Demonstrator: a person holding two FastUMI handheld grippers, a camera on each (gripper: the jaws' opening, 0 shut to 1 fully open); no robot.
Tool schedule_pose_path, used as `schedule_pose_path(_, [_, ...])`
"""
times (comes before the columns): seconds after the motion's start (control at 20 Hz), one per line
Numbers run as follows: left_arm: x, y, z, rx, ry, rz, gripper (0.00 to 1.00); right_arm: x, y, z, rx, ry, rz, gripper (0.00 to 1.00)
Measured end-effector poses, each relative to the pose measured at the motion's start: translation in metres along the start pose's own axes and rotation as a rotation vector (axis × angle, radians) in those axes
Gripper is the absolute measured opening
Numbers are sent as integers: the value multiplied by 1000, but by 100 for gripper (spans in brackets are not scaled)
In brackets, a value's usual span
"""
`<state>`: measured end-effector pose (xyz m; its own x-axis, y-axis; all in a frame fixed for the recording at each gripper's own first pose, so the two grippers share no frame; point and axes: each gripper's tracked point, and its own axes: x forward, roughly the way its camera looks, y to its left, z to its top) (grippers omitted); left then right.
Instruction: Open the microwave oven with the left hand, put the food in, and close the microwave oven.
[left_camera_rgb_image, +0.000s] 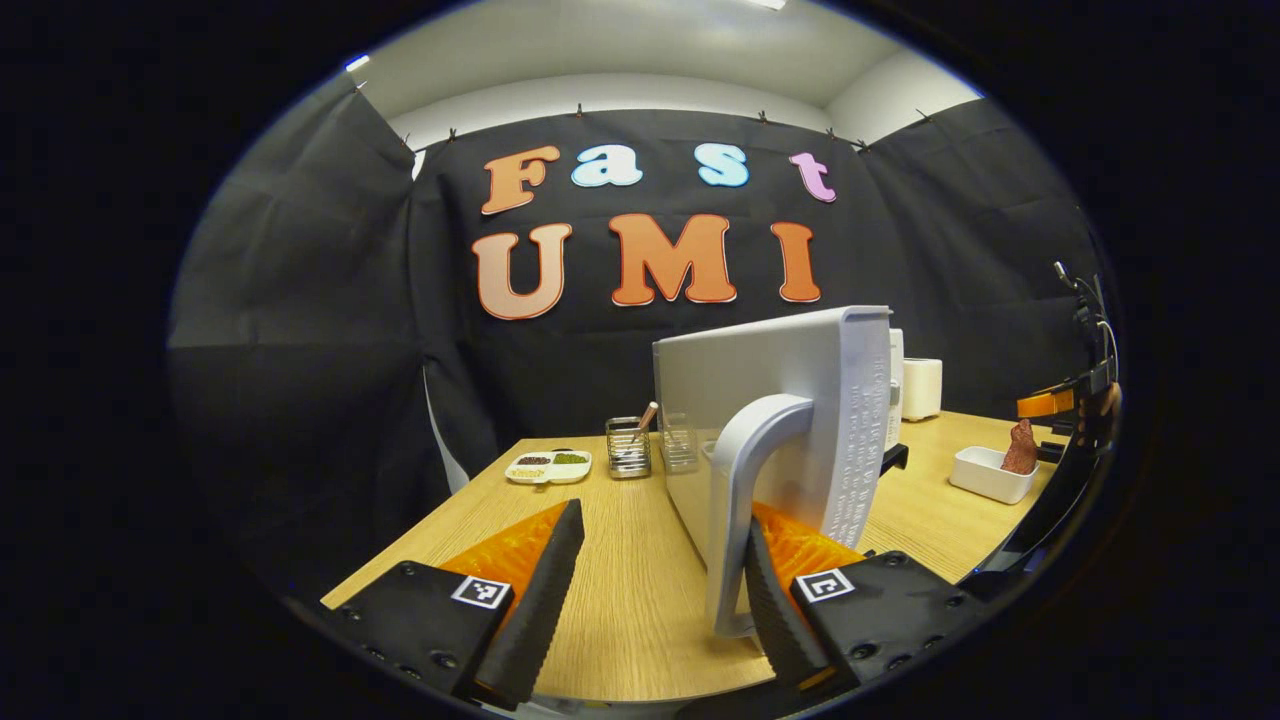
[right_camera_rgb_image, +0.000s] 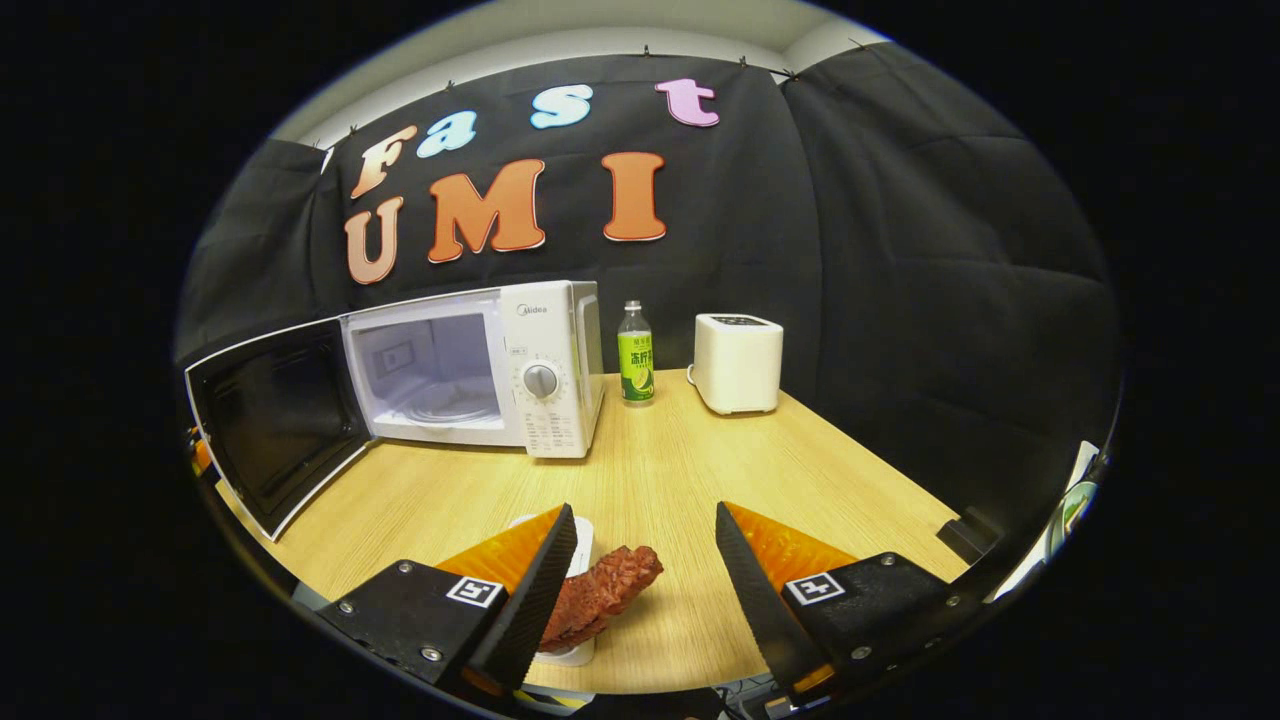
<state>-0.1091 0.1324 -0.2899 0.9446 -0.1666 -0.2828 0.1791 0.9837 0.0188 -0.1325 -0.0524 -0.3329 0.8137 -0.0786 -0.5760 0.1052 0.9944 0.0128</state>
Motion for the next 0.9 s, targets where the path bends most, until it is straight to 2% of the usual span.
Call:
schedule_pose_path(0.2, [-13,-1,-2,35,7,-2,81,4,-6,-8,8,29,-2,88])
schedule_pose_path(0.25, [-19,0,-2,54,9,1,90,6,-8,-12,14,36,-2,88])
schedule_pose_path(0.3, [-24,3,-1,73,9,13,92,6,-10,-14,21,45,-2,87])
schedule_pose_path(0.35, [-29,10,0,85,5,32,84,8,-10,-17,31,53,0,88])
schedule_pose_path(0.4, [-33,16,1,86,7,52,92,9,-10,-20,44,61,5,88])
schedule_pose_path(0.5, [-39,30,0,85,9,98,92,10,-9,-26,74,79,16,84])
schedule_pose_path(0.55, [-42,37,1,83,6,124,92,11,-8,-29,91,84,23,88])
schedule_pose_path(0.7, [-49,54,10,60,-21,188,92,13,-4,-28,170,89,57,86])
schedule_pose_path(0.85, [-51,66,14,22,-40,231,92,13,10,-33,277,115,125,73])
schedule_pose_path(0.9, [-52,68,15,18,-42,244,84,14,13,-35,307,122,139,70])
